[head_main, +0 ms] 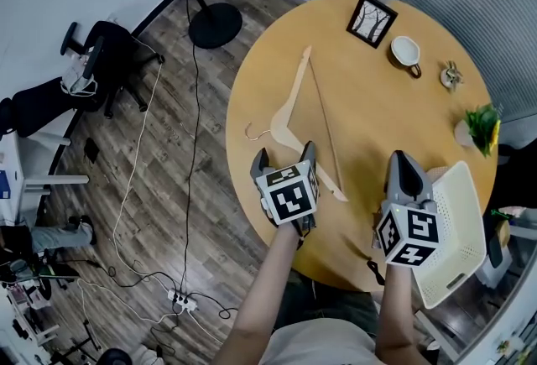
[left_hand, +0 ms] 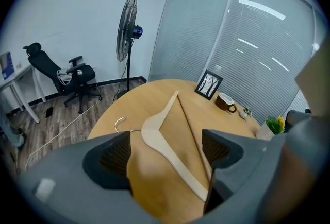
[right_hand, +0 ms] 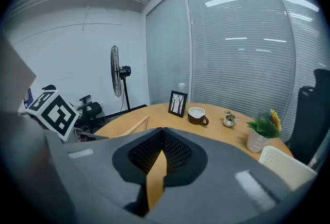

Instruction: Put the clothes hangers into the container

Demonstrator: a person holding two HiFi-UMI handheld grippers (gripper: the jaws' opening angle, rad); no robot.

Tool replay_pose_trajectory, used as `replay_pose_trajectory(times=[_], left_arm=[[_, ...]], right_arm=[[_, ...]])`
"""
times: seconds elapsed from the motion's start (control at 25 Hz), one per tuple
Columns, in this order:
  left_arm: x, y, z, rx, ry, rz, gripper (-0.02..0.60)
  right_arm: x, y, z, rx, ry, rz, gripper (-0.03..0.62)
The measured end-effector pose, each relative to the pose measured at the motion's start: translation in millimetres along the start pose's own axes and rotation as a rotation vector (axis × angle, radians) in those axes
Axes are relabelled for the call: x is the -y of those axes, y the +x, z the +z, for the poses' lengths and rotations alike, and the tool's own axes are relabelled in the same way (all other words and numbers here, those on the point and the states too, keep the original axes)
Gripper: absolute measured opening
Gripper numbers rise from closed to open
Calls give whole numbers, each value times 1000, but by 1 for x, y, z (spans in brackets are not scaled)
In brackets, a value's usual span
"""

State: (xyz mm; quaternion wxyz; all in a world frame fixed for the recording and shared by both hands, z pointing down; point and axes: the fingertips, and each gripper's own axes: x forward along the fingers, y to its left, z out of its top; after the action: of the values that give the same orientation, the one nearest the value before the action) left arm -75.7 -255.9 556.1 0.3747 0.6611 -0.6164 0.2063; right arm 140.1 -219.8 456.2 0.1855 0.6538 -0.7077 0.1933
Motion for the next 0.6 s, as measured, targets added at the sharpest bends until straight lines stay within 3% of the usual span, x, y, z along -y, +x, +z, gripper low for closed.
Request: replay_pose_trajectory(times=[0.6], left_arm=[[2, 52, -48, -176, -116, 53, 407]], right_arm=[[7, 15, -18, -47, 19, -11, 26]])
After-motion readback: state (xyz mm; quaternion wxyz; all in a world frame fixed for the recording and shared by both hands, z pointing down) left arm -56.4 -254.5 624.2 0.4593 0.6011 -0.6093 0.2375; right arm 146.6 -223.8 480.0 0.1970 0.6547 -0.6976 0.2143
